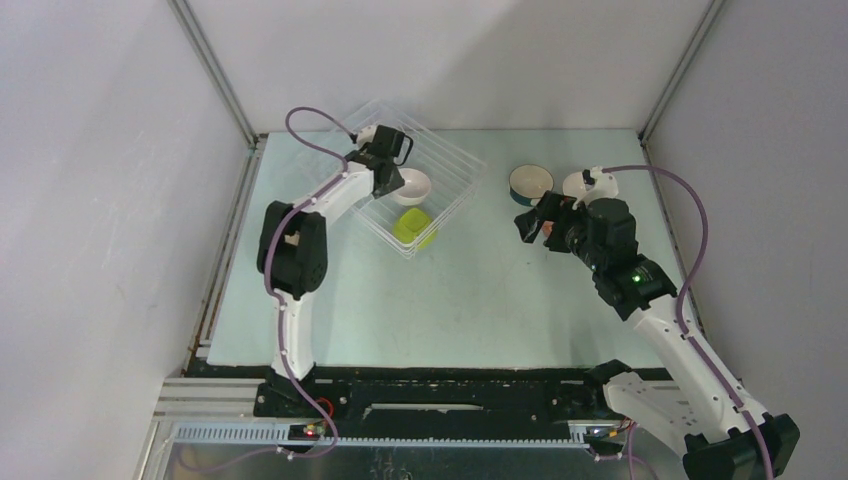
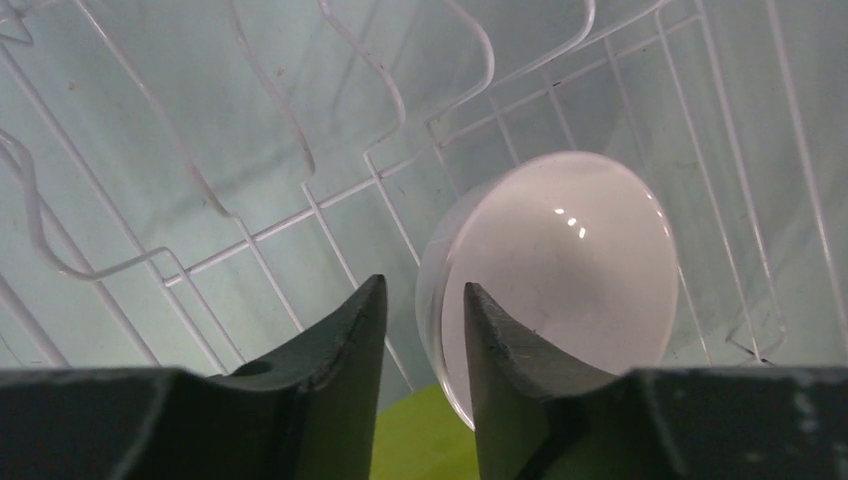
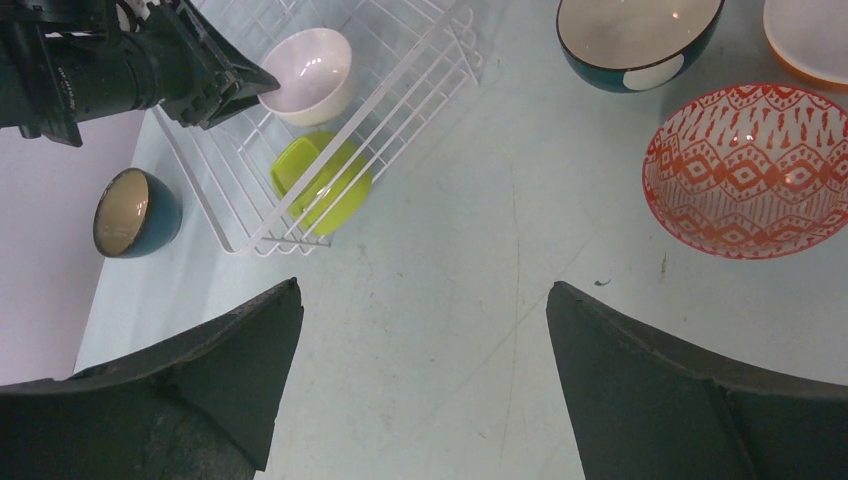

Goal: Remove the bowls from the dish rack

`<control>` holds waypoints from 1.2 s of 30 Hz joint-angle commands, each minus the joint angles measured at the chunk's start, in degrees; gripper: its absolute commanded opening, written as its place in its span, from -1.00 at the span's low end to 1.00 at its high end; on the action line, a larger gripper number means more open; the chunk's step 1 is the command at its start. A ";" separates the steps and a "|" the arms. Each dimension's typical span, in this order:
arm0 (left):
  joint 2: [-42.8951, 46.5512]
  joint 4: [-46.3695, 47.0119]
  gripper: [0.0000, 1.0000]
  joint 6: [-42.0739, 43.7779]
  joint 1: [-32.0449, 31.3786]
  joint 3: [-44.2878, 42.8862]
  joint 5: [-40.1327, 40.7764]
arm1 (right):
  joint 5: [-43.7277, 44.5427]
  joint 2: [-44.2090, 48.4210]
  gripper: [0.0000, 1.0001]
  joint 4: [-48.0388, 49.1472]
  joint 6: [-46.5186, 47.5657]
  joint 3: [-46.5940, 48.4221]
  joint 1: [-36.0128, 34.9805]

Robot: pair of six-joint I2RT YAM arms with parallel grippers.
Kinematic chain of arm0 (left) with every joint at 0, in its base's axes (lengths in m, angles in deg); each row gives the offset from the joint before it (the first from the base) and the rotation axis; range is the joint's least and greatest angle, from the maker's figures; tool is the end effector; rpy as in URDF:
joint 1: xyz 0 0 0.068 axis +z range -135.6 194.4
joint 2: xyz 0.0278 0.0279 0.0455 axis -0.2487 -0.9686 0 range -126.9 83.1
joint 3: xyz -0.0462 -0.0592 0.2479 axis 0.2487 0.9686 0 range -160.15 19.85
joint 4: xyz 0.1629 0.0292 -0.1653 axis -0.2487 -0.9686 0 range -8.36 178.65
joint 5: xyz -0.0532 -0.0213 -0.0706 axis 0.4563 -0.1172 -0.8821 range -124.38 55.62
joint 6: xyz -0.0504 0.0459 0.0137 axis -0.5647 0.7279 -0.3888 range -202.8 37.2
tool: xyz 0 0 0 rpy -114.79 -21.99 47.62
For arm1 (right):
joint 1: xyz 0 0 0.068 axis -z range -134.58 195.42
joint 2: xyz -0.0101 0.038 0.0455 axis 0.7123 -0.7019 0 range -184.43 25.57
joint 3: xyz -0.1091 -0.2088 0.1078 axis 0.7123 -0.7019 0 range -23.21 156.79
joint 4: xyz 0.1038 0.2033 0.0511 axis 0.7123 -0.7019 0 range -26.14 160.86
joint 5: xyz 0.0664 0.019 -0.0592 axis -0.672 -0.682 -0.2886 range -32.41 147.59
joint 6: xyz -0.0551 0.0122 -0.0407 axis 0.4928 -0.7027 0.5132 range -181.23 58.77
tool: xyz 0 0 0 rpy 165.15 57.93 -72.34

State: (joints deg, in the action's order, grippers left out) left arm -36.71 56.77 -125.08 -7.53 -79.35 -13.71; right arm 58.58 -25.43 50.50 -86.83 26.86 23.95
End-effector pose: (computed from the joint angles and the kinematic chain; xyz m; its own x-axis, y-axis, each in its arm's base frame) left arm 0.4195 -0.1473 0.2099 -0.6453 -0.4187 -0.6389 -0.3839 0.9008 -0.2026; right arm 0.1873 0.0725 0.3167 -0.4565 0.2847 -0.8429 -0.1704 0.9019 0.3969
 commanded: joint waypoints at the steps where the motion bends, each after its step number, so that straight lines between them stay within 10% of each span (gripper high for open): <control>1: -0.37 0.88 -0.26 -1.05 0.59 0.01 0.30 | 0.06 0.07 0.99 1.46 1.44 2.32 0.01; 6: 0.51 0.42 -0.99 -0.78 0.75 -0.23 0.70 | 0.01 0.07 0.99 1.70 1.42 2.31 -0.02; 27: 30.47 7.43 -1.00 7.47 -1.34 15.52 -2.60 | -6.09 -6.02 0.90 -2.44 2.15 10.20 -2.76; 36: 32.71 9.47 -1.00 8.86 -14.96 15.71 -0.74 | 9.98 -0.88 0.93 -8.66 -0.88 11.28 -4.95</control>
State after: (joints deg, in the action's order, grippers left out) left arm -4.78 63.35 -117.28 -17.00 -63.33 -15.44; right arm 58.08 -30.61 45.67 -86.09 36.47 19.38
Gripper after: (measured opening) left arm 0.014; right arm 0.957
